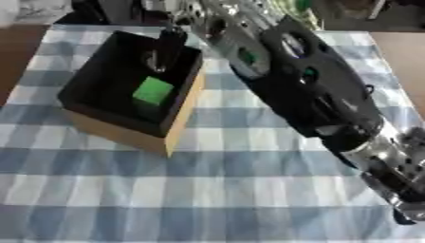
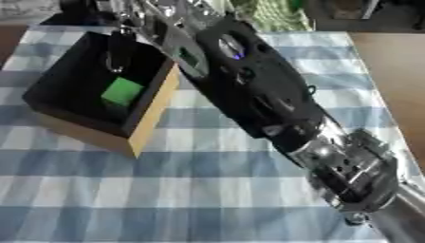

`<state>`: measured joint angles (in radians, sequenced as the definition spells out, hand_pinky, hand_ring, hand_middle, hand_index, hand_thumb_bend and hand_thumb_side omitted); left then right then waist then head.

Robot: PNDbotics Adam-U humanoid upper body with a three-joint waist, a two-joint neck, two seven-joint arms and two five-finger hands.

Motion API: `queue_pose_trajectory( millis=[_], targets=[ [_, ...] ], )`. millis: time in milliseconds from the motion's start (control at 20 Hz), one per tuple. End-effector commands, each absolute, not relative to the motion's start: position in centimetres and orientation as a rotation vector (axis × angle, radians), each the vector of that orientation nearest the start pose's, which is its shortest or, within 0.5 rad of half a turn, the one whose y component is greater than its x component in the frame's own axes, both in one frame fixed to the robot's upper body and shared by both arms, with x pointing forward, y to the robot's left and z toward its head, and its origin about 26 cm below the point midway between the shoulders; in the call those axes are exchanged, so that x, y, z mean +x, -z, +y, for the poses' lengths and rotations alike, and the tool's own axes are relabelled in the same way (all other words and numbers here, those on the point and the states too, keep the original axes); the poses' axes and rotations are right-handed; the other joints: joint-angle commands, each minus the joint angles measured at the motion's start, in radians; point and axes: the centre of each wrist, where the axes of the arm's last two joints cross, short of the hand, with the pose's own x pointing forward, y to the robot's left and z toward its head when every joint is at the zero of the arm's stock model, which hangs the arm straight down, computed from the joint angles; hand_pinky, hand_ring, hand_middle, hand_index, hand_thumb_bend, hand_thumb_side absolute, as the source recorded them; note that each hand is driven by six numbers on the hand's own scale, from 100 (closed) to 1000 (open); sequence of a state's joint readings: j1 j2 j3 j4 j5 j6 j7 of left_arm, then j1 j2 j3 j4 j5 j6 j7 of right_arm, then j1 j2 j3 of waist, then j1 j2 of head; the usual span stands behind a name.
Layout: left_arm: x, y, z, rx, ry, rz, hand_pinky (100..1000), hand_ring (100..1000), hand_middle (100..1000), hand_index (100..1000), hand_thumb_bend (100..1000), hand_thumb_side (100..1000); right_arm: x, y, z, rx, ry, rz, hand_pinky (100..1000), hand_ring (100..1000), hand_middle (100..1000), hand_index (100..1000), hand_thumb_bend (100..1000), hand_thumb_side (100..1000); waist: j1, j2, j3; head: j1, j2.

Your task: Pick up objects on the table and place them in the box.

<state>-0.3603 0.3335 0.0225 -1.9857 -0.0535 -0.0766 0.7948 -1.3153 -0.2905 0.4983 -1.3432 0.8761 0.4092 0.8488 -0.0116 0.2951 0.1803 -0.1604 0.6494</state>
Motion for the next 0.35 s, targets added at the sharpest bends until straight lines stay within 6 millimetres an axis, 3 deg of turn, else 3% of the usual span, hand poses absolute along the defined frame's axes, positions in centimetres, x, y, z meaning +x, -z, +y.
queue_pose_trajectory(
  millis=[50, 350],
  targets=[
    [30.4, -22.4, 26.2, 0.581, -0.56, -2.473, 610, 714, 576, 710, 288, 360, 37.2, -39.2, -7.0, -0.893, -1.627, -1.445, 967, 993, 842, 925, 100, 143, 0.008, -0.025, -0.003, 0.009, -0.005],
    [30.4, -22.4, 26.4, 0.594, -0.565, -2.472, 611, 714, 576, 710, 291, 360, 34.7, -41.0, -10.5, -0.923, -1.549, -1.544, 938, 957, 803, 898, 100, 100, 0.013, -0.027, -0.013, 0.018, -0.006]
  ],
)
